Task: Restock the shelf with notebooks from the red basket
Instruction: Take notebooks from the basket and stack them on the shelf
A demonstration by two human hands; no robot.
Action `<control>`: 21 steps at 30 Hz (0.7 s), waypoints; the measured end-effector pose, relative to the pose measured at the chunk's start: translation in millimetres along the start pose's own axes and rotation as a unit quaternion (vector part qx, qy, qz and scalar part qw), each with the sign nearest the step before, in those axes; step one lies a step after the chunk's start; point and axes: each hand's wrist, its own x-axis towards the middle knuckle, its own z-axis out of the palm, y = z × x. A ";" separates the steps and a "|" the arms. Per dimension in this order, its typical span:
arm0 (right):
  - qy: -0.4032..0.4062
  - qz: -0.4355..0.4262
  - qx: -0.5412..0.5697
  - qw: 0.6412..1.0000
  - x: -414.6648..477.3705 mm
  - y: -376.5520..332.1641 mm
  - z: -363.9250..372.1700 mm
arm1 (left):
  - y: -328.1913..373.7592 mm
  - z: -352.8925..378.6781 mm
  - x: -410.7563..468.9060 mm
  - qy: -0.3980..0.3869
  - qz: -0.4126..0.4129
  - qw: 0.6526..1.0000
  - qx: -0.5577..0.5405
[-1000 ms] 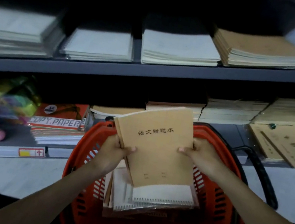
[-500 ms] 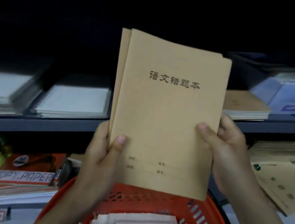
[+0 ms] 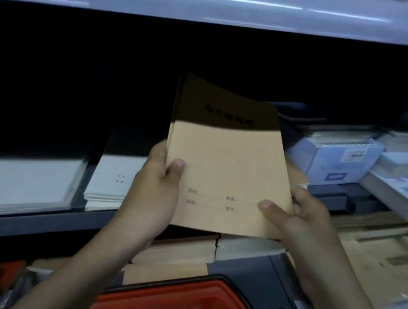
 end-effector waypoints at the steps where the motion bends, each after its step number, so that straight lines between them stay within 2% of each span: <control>1: 0.031 0.002 0.004 1.000 7.6 -1.5 -5.6 | 3.5 10.1 9.4 -0.006 -0.009 1.000 0.008; 3: 0.072 0.014 0.003 0.997 20.9 -2.3 -16.8 | 6.5 28.0 22.8 -0.035 -0.044 0.998 0.023; 6: 0.079 0.050 -0.004 0.996 31.1 4.3 -30.3 | 5.2 42.3 24.2 -0.075 -0.084 0.992 0.059; 10: 0.083 0.073 0.033 0.993 28.0 10.5 -42.5 | 8.6 39.5 0.1 -0.055 -0.033 0.992 0.105; 15: -0.039 0.109 0.165 0.980 20.0 8.9 -63.2 | -5.6 35.5 -41.5 -0.081 0.013 0.994 0.074; 17: -0.027 0.084 0.147 0.985 18.3 8.9 -64.6 | -13.5 39.7 -47.9 -0.052 0.020 0.995 0.084; 21: 0.068 -0.020 0.064 0.995 20.8 5.8 -58.2 | -12.6 50.5 -44.4 0.014 0.040 0.992 0.119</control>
